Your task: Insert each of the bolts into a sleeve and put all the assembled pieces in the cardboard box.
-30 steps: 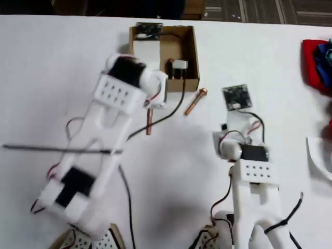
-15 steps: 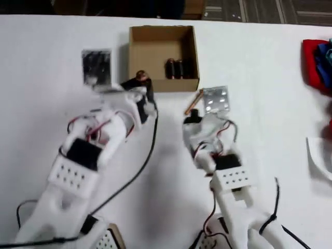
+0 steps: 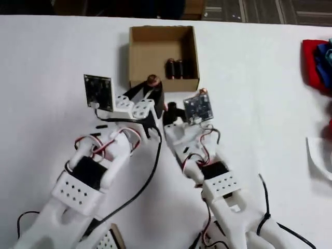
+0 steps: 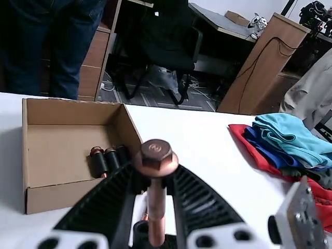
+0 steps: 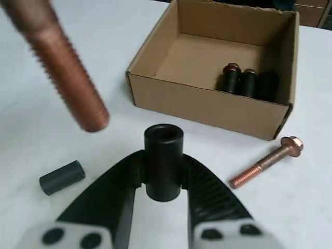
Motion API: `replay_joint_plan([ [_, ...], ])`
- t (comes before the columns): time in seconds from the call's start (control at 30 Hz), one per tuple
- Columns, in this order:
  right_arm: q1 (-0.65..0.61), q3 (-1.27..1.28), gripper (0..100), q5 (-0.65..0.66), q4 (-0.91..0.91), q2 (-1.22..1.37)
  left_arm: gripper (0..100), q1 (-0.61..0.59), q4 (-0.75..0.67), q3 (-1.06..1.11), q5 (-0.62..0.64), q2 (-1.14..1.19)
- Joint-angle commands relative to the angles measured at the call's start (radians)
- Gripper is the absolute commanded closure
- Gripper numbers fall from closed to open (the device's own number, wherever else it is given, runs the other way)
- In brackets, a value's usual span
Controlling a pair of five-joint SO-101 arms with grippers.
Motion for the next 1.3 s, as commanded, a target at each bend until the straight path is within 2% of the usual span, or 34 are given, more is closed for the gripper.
replay_joint_plan([
  [0.0,-0.018,-0.006,97.5,-0.009,-0.025,-0.039,97,0.012,-0.032,-0.071,0.002,-0.037],
  [0.37,-0.015,-0.006,97.5,-0.009,-0.019,-0.044,97,0.005,-0.034,-0.173,0.0,0.143],
  [0.53,-0.01,-0.005,97.5,-0.009,-0.013,-0.143,97,0.005,-0.034,-0.225,0.0,0.219],
  [0.73,-0.01,-0.005,97.5,-0.008,0.097,-0.292,97,0.009,-0.034,-0.245,0.002,0.232],
  [1.03,-0.01,-0.005,97.5,-0.008,0.11,-0.332,97,0.029,-0.021,-0.236,0.002,0.236],
  [1.17,-0.01,-0.005,97.5,-0.008,0.11,-0.338,97,0.091,0.072,-0.234,-0.005,0.239],
  [1.27,-0.01,-0.009,97.5,-0.008,0.11,-0.34,97,0.089,0.15,-0.234,-0.006,0.239],
])
